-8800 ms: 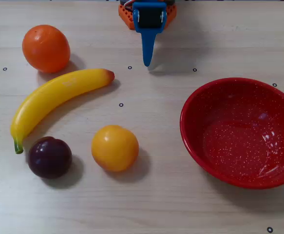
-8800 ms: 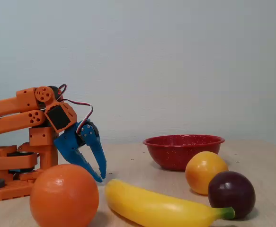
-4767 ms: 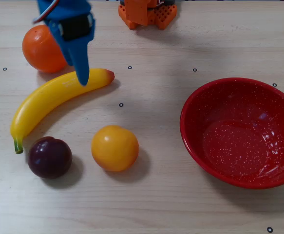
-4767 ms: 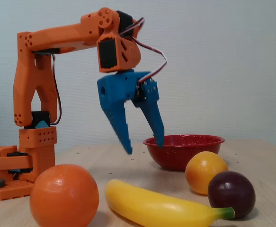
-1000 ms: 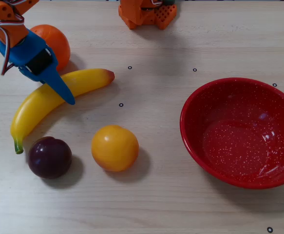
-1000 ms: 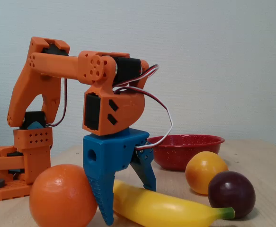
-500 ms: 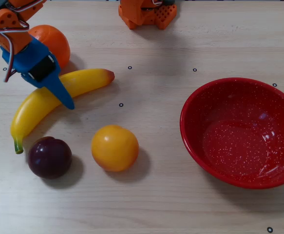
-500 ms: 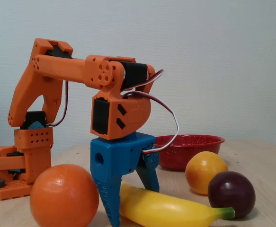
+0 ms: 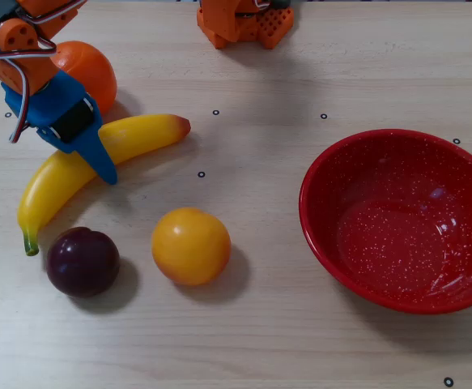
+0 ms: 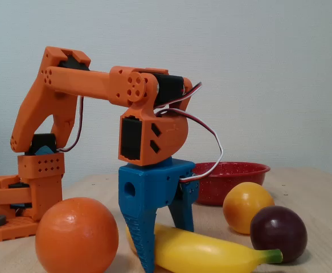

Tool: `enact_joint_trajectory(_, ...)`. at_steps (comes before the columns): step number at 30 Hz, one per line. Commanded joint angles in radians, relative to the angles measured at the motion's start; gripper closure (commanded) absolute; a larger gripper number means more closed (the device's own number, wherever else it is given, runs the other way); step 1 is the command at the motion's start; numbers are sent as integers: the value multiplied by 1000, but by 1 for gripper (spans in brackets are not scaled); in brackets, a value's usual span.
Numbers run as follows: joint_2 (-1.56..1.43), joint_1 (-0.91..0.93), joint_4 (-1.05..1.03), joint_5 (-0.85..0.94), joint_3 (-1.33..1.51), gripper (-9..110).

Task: Put banana in the red bowl.

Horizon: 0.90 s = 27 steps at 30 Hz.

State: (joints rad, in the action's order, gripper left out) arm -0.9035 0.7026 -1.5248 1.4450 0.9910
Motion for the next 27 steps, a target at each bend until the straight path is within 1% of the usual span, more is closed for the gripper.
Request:
enact_joint_trajectory(1, -26, -31, 25, -12, -49, 85)
enact_joint_trajectory(3, -25, -31, 25, -11, -49, 89)
enact_joint_trajectory(6, -25, -31, 26, -6, -51, 98)
enact_joint_trajectory(8, -23, -32, 28, -5, -52, 102)
enact_joint_trajectory(27, -20, -23, -40, -61, -156, 102)
